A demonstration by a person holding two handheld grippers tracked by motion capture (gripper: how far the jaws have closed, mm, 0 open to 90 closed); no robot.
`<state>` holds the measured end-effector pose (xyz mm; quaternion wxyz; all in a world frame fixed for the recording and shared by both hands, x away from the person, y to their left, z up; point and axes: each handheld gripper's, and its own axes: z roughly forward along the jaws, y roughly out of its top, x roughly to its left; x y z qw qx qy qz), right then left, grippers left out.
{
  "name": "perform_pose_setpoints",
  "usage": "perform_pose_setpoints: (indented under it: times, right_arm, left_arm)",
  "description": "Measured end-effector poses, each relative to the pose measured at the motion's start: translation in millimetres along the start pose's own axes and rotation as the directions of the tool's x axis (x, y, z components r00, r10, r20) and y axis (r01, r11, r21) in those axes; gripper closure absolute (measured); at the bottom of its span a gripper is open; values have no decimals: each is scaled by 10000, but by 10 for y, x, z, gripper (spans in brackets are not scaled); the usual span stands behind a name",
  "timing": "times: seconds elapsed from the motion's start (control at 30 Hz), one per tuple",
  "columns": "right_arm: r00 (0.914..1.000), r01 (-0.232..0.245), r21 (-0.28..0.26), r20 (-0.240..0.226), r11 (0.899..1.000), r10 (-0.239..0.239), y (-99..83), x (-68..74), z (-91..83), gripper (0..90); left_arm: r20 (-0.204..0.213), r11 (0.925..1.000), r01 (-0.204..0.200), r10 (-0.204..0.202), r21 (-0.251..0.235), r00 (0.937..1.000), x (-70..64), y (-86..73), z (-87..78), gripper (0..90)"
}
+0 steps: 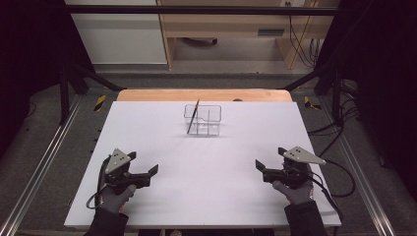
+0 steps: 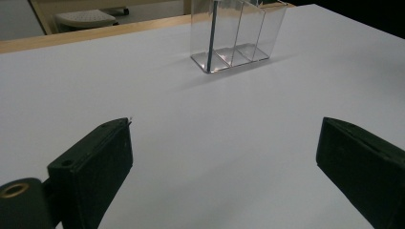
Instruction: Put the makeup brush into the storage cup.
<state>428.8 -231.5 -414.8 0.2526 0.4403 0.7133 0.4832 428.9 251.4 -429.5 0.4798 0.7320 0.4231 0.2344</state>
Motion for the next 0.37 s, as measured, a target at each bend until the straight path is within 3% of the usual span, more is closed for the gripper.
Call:
perform_pose_setpoints:
  times: [0.37]
  right_arm:
    - [10000,7,45,0,10000,-7,-18,0,-7,62]
  left_arm:
    - [-264,9998,172,-175,-132,9995,76,-51,-74,31]
